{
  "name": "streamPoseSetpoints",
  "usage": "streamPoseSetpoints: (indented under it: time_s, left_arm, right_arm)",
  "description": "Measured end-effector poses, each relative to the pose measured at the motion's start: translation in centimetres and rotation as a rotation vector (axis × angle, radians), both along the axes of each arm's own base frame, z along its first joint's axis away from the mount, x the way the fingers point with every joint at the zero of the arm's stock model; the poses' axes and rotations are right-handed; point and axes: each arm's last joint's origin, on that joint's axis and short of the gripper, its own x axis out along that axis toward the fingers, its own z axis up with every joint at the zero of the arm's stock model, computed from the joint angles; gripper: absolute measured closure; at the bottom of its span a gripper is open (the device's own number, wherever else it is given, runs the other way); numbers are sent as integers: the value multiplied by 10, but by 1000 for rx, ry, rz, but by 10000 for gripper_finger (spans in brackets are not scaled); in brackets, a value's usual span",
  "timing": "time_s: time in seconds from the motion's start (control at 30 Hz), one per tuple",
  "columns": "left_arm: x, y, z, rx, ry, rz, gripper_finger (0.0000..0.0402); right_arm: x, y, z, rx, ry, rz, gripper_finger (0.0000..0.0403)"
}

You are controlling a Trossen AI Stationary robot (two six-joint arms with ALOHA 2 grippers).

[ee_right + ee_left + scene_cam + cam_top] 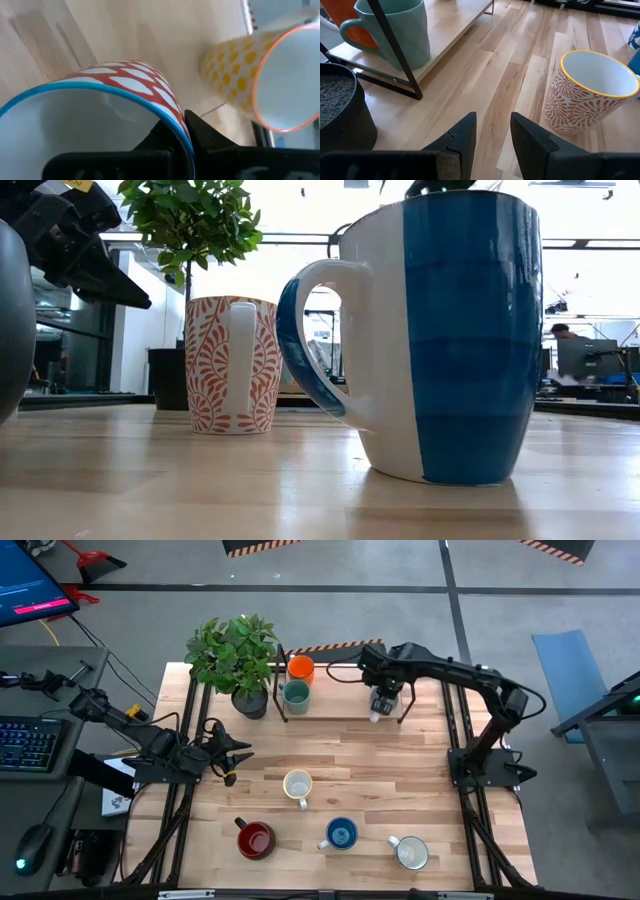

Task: Place coffee mugs
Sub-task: Put the patterned red mug on the shelf

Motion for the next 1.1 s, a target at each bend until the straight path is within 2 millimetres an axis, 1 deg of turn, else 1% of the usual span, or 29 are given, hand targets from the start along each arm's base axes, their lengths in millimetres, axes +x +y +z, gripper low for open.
streamPoseSetpoints:
  time_s: [0.1,0.43,1.1]
  left_arm:
    - [0,0,0,0,0,0,291]
    - [0,0,0,0,0,0,291]
    - [0,0,0,-11,-7,5,291]
  right_arm:
    - [-4,0,-7,4,27,-8,403]
    - [-11,-10,-24,5,28,-45,403]
    - [-18,-20,-24,9,24,-83,403]
